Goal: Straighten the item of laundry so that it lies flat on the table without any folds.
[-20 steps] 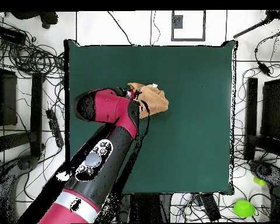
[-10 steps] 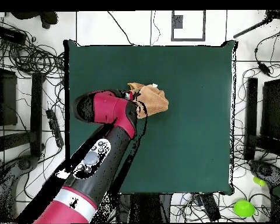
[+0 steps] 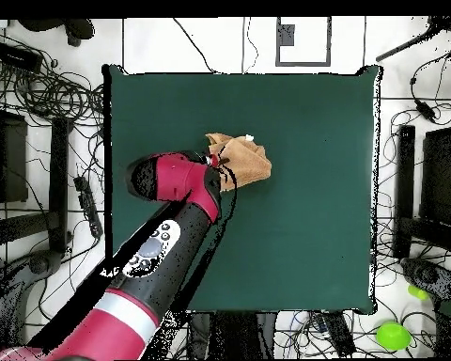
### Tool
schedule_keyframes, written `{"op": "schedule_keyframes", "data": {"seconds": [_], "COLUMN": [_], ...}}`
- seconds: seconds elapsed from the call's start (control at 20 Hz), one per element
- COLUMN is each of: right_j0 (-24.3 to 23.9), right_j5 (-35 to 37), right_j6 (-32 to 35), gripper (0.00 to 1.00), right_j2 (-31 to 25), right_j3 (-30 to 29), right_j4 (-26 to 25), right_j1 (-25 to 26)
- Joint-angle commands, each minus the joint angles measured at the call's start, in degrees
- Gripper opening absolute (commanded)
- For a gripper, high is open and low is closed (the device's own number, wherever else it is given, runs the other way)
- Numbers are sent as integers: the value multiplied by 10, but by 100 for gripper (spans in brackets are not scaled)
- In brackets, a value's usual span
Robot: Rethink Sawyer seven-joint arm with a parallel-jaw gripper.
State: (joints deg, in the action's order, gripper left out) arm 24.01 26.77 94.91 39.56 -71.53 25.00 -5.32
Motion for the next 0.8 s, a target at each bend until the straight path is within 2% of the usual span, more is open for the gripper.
{"op": "schedule_keyframes", "data": {"seconds": [0.05, 0.8], "right_j0": [18, 31], "right_j5": [-14, 8], "right_j6": [182, 193], "gripper": [100, 100], "right_j2": [-36, 0], "right_j3": [7, 18], "right_j4": [20, 29], "right_j1": [44, 64]}}
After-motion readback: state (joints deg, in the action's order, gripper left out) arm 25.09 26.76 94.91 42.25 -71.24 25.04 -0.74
